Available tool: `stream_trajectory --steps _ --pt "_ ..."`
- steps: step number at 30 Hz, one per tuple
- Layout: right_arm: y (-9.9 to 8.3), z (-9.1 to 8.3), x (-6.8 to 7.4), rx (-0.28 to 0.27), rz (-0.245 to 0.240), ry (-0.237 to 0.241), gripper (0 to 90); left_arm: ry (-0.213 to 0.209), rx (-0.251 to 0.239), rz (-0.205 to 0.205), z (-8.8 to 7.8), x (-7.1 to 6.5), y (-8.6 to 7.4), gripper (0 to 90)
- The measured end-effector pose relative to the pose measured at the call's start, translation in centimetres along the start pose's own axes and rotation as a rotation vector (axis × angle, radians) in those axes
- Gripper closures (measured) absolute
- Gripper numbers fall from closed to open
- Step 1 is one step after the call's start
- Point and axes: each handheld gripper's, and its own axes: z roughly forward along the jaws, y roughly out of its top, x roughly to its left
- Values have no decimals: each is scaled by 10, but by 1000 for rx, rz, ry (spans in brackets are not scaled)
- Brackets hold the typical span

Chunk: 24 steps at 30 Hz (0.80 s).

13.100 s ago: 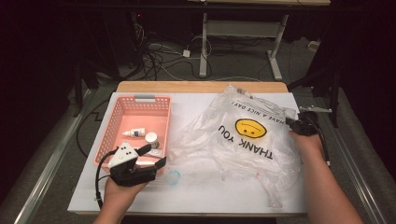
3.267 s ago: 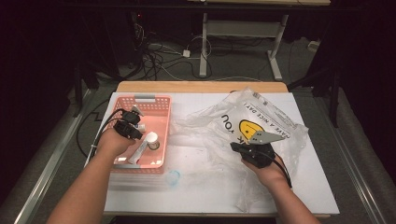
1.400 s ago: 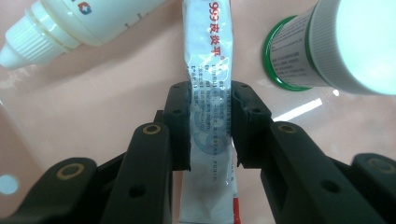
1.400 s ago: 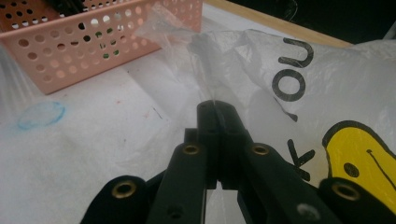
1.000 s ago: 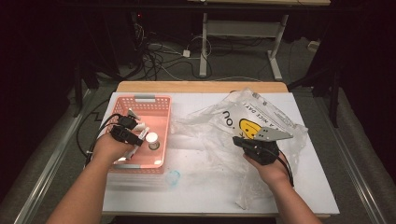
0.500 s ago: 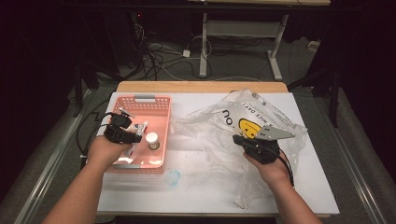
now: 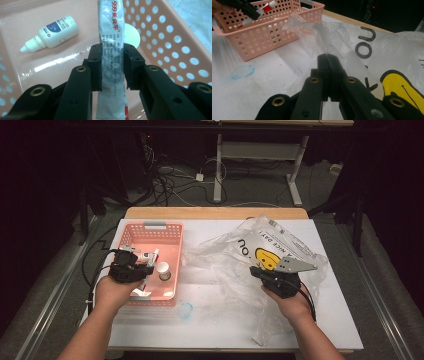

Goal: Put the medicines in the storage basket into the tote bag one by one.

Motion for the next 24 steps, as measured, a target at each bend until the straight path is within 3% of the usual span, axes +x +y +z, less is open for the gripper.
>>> stream_trajectory --steps 6,24 --pt "-1 -1 0 0 -2 1 900 -15 -64 -1 -8 -5 -2 691" --pt "5 -4 -1 -30 -1 4 900 -59 -163 57 -16 -38 3 692"
